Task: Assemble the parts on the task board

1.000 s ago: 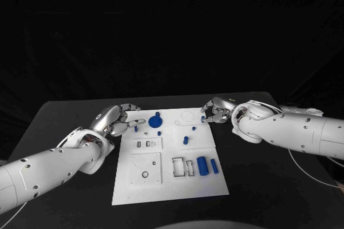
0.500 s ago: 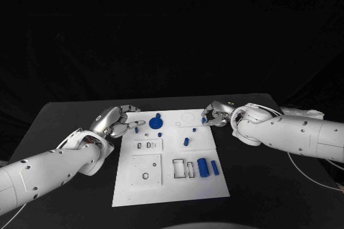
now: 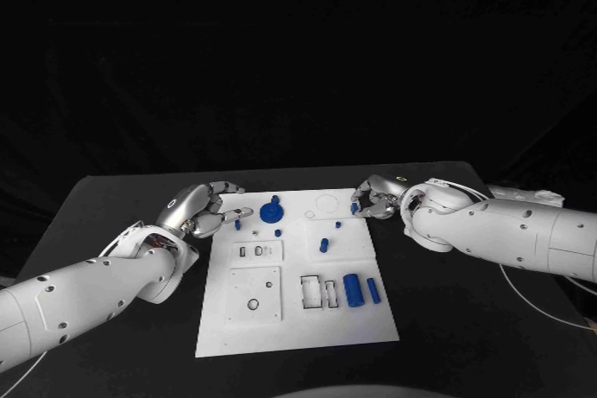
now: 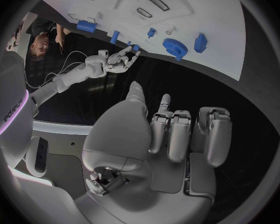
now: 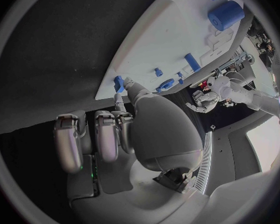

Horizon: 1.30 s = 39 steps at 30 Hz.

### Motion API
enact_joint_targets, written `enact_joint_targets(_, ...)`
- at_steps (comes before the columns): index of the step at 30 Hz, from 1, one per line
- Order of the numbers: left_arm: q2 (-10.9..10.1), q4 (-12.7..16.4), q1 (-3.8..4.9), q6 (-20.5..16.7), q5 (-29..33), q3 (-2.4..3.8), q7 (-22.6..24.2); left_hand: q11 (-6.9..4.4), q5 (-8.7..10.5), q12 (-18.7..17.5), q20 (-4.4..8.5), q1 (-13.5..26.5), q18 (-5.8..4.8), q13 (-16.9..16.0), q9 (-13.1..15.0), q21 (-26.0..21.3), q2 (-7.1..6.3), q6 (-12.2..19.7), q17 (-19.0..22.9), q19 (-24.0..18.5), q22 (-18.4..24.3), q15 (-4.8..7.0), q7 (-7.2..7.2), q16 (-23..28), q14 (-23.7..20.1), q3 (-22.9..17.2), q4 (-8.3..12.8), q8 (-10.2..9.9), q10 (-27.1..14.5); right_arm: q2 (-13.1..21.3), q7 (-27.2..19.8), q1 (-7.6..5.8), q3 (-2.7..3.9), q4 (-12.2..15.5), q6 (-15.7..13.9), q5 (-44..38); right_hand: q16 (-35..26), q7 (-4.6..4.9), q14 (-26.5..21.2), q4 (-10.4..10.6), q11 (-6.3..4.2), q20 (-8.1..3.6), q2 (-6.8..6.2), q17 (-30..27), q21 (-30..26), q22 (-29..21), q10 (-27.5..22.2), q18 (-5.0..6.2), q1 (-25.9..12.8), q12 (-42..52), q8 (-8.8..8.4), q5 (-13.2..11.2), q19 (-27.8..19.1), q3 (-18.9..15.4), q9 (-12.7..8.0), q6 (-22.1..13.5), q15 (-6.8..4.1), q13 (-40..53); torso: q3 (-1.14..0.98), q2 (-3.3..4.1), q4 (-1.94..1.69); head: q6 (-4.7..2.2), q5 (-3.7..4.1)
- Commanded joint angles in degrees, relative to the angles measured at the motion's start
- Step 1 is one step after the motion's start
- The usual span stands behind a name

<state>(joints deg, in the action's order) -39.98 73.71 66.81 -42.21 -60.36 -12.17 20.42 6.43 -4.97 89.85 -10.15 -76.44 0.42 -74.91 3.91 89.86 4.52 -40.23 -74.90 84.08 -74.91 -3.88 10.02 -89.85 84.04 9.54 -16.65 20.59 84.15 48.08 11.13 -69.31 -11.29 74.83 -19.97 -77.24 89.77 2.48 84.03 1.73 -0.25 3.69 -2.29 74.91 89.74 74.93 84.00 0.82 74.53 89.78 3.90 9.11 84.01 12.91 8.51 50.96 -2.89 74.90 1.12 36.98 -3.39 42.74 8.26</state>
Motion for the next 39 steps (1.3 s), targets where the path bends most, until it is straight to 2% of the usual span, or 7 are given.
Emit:
enact_joint_targets(1, 0.11, 0.11, 0.02, 0.15, -0.22, 0.04, 0.48, -0.12, -0.31, 0.15, -0.25, 0.04, -0.42, -15.09, 0.00, 0.14, 0.66, -0.55, -15.10, 5.92, -15.09, 0.10, 0.05, -0.15, 5.96, 0.30, 0.06, -0.37, 5.85, -0.11, 0.80, 0.04, 0.00, -0.14, 1.32, -1.03, 0.23, 0.07, 5.97, -0.27, -0.33, -0.30, 0.08, 15.09, 0.26, 15.07, 6.00, -0.82, 0.66, 0.22, -0.11, 0.31, 5.99, 0.27, -0.07, 0.18, -0.26, 15.10, 0.00, 0.02, -0.03, 0.03, 0.02)
enact_joint_targets(25, 0.17, 0.17, 0.02, 0.06, -0.22, 0.03, 0.53, -0.12, -0.31, 0.15, -0.25, 0.04, -0.42, -15.09, 0.00, 0.14, 0.66, -0.55, -15.10, 5.92, -15.09, 0.10, 0.05, -0.15, 5.96, 0.30, 0.06, -0.37, 5.85, -0.78, 0.85, 0.06, 0.00, -0.71, 2.28, 0.47, 0.23, 0.30, 5.97, 0.04, -0.38, -0.45, 0.86, 15.09, 0.26, 15.07, 6.00, -0.82, 0.65, 0.22, 0.68, 0.13, 5.99, 0.34, 0.01, 2.61, -0.37, 15.10, 0.00, 0.01, -0.02, 0.17, -0.34)
enact_joint_targets(32, 0.08, 0.19, 0.02, 0.03, -0.23, 0.03, 0.59, -0.12, -0.31, 0.15, -0.25, 0.04, -0.42, -15.09, 0.00, 0.14, 0.66, -0.55, -15.10, 5.92, -15.09, 0.10, 0.05, -0.15, 5.96, 0.30, 0.06, -0.37, 5.85, -0.96, 0.93, 0.08, 0.01, -0.80, 2.63, 0.90, 0.23, 0.58, 5.97, 0.28, -0.31, -0.51, 2.73, 15.09, 0.26, 15.07, 6.00, -0.82, 1.28, 0.22, 1.44, -0.59, 5.99, 1.01, 0.16, 5.37, -0.41, 15.10, 0.04, -0.01, 0.10, 0.23, -0.36)
enact_joint_targets(39, 0.06, 0.23, 0.02, 0.06, -0.23, 0.03, 0.59, -0.14, -0.33, 0.15, -0.23, -0.10, -0.42, -15.09, 0.00, 0.14, 0.73, -0.64, -15.10, 5.92, -15.09, 0.12, 0.04, -0.15, 5.96, 0.39, 0.05, -0.55, 5.85, -0.91, 1.18, 0.11, 0.01, -0.72, 2.48, 1.53, 0.23, 1.18, 5.97, -0.26, 0.19, -0.45, 3.57, 15.09, 0.26, 15.07, 6.00, -0.82, 2.47, 0.22, 2.53, -0.45, 5.99, 1.15, 0.51, 8.98, -0.25, 15.10, 0.01, 0.01, 0.00, 0.23, -0.31)
